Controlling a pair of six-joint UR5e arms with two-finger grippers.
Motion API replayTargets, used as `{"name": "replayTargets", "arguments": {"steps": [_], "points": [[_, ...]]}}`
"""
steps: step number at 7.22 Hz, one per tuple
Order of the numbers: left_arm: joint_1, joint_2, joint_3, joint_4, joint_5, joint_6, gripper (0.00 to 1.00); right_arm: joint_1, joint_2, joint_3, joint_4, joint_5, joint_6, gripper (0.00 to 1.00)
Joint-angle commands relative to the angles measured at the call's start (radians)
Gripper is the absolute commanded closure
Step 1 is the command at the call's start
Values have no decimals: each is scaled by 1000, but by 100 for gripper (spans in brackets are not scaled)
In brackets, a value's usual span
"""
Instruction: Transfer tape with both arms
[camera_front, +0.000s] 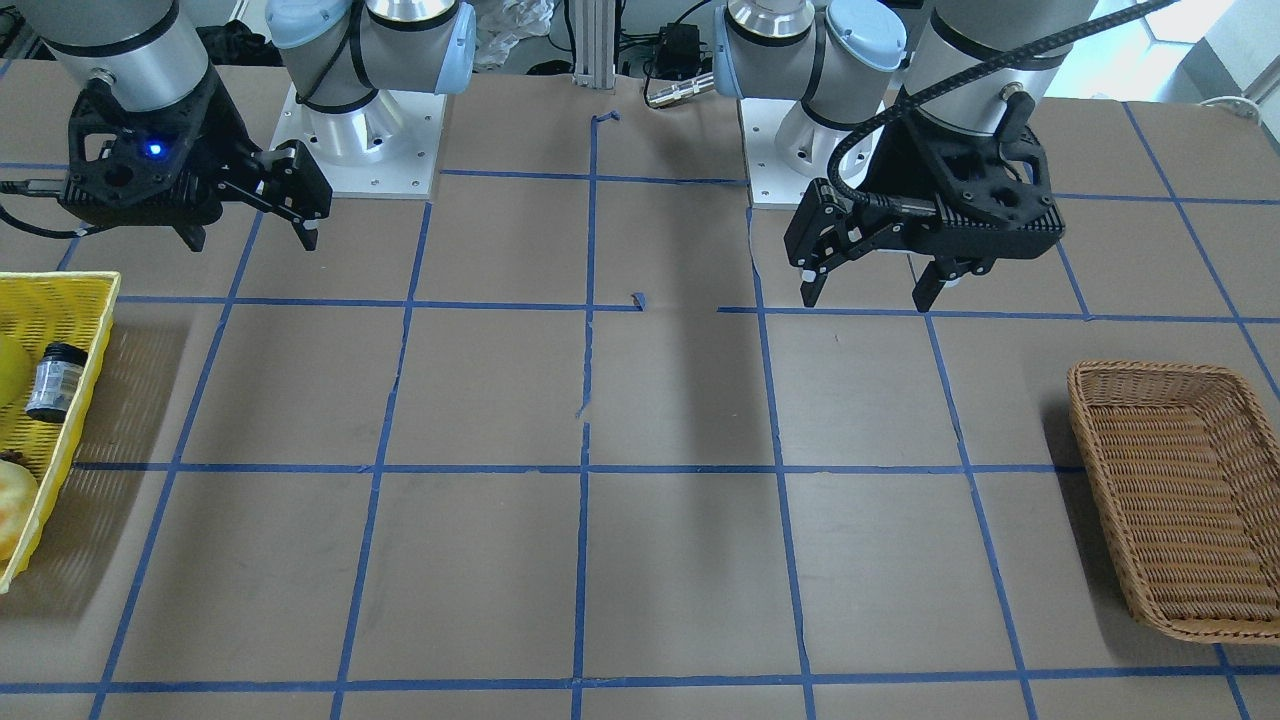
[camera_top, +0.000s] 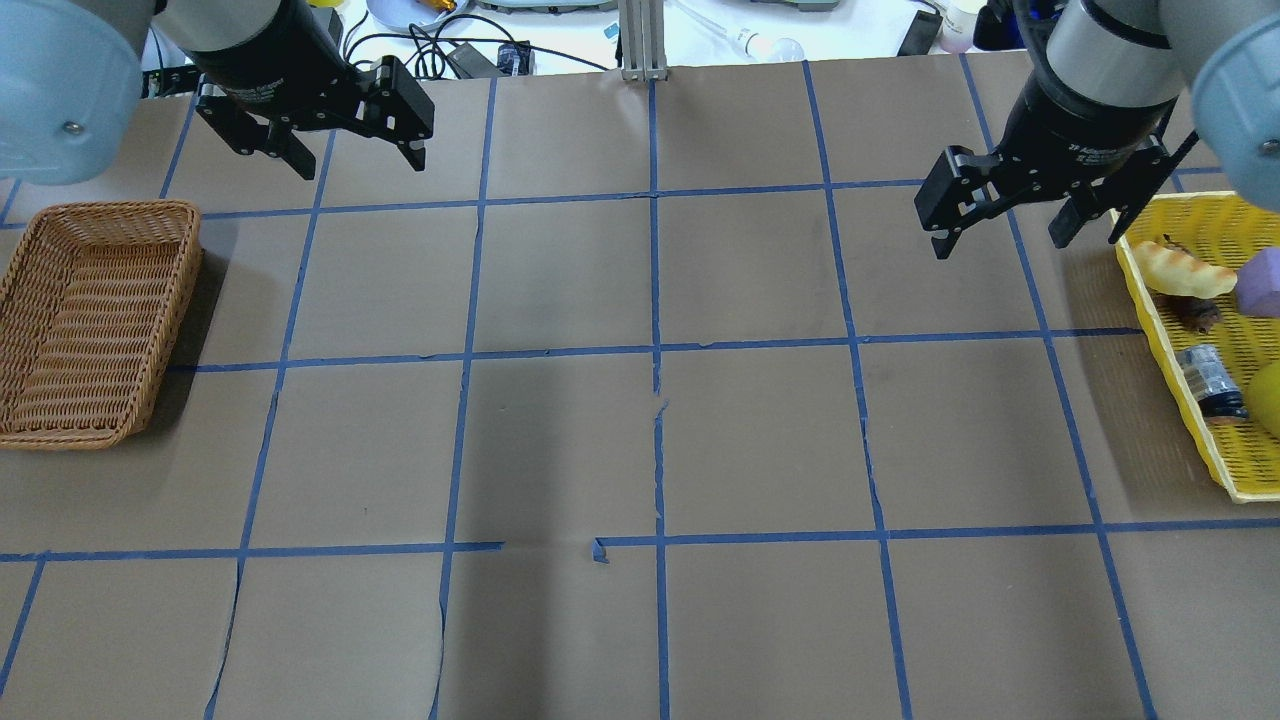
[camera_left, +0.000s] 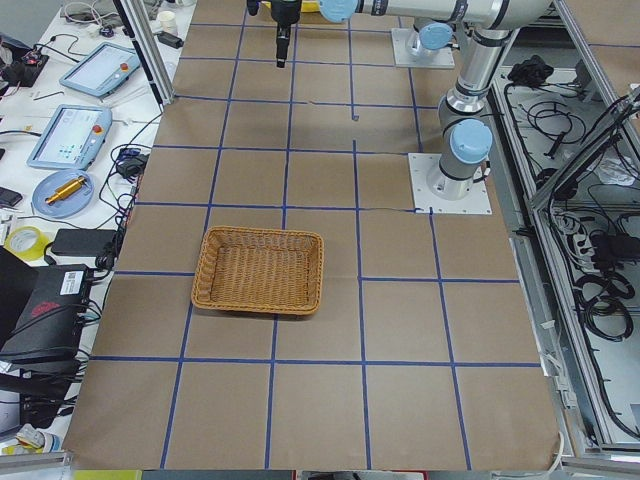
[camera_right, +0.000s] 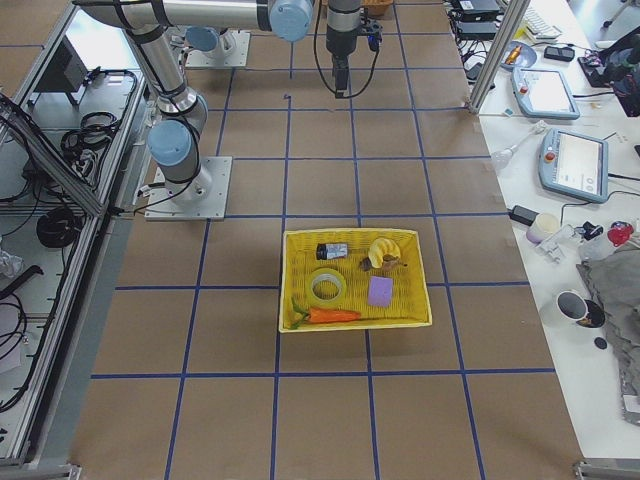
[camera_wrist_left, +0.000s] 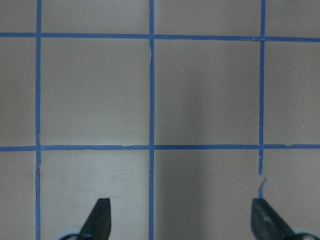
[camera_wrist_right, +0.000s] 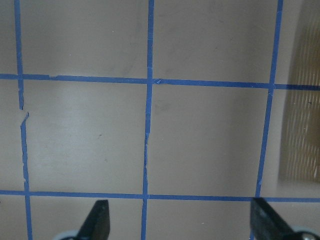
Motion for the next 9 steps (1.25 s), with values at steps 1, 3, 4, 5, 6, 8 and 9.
{"name": "replayTargets", "arguments": {"steps": [1,3,4,5,6,8,9], "points": [[0,-1,-1,-1,1,3,0,1,0,1,1,0,-2,0],[0,0,-1,0,1,3,0,1,2,1,1,-4,-2,0],[0,0,-1,-1,1,3,0,1,2,3,3,-4,-2,0],[0,0,-1,-1,1,3,0,1,2,3,3,-4,-2,0],[0,0,-1,-1,3,3,0,0,5,3,3,-9,-2,0],[0,3,-1,-1,0,3,0,-19,10,-6,-3,-15,2,0],[1,2,-1,-1,1,3,0,-23,10,-10,-23,-17,-2,0]]}}
